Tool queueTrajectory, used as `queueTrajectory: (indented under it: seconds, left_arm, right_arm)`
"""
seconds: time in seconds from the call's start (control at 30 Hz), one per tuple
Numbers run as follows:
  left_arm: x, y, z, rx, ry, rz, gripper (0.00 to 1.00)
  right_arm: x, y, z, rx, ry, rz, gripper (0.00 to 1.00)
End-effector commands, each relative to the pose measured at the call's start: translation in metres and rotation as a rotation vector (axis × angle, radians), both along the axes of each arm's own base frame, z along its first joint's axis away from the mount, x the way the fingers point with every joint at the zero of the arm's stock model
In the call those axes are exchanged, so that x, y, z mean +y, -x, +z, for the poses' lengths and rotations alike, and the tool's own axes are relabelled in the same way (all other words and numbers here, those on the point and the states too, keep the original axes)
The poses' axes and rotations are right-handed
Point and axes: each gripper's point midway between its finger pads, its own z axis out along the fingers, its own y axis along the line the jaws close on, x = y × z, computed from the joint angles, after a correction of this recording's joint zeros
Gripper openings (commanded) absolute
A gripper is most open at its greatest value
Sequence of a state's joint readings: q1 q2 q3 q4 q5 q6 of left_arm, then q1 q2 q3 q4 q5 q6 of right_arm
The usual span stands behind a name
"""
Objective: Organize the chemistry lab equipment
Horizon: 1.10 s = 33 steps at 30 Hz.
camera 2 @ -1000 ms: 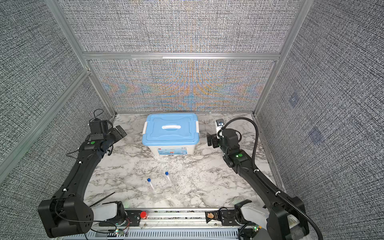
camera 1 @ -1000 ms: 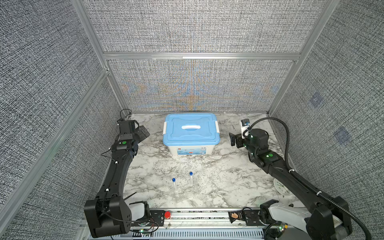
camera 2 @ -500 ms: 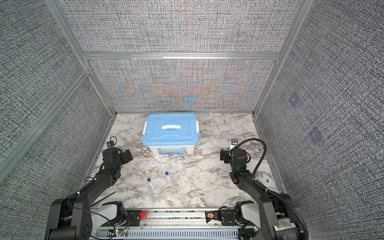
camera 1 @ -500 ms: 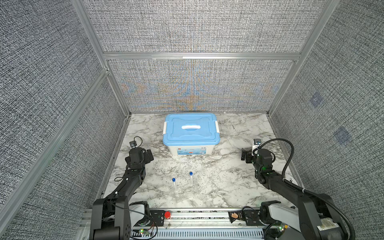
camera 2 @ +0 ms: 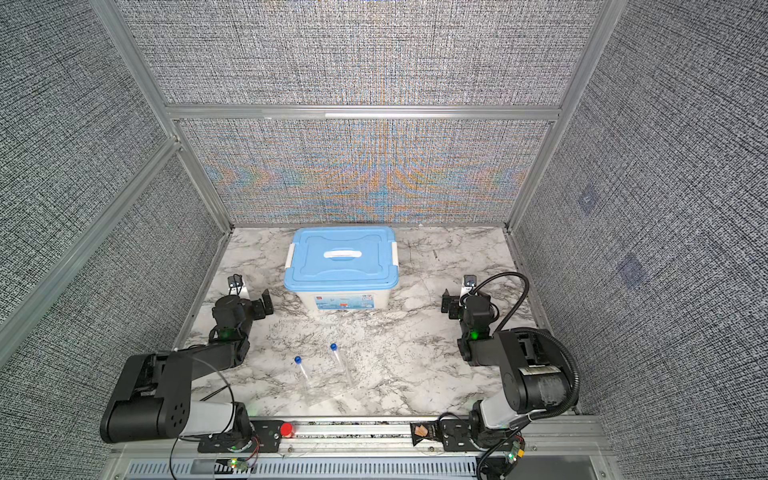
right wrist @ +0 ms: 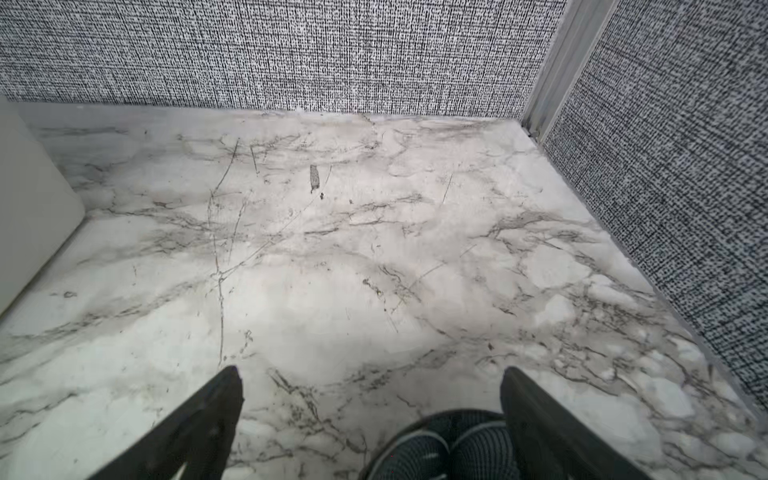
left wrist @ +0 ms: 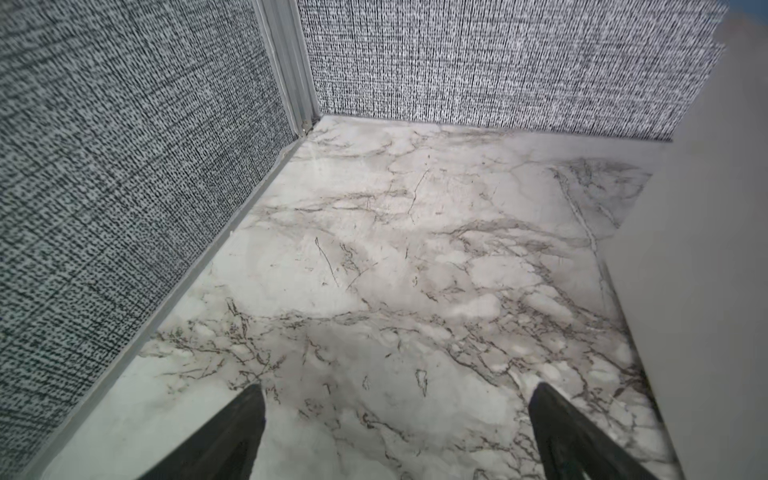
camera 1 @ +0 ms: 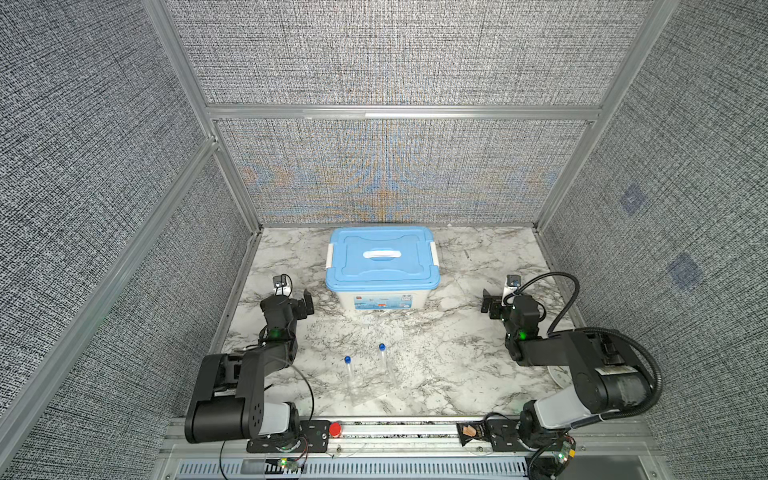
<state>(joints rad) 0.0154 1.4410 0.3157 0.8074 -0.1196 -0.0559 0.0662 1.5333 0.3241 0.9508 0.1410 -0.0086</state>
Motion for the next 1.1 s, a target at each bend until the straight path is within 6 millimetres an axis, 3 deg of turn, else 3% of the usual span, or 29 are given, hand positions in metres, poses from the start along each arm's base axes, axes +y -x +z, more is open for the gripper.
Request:
queueTrajectory:
  seconds: [0.0,1.07]
  left_arm:
    - [-0.0019,-0.0121,0.0187,-0.113,-0.013,-0.015,0.99]
    - [-0.0073,-0.018,0.0146,-0.106,-0.009,-0.049,0.99]
  right_arm:
    - [-0.0078,-0.0051,0.0063,0.0,0.003,-0.052,0.99]
    - [-0.0118,-0.0091,0.0034,0.008,0.014,-0.082,0.99]
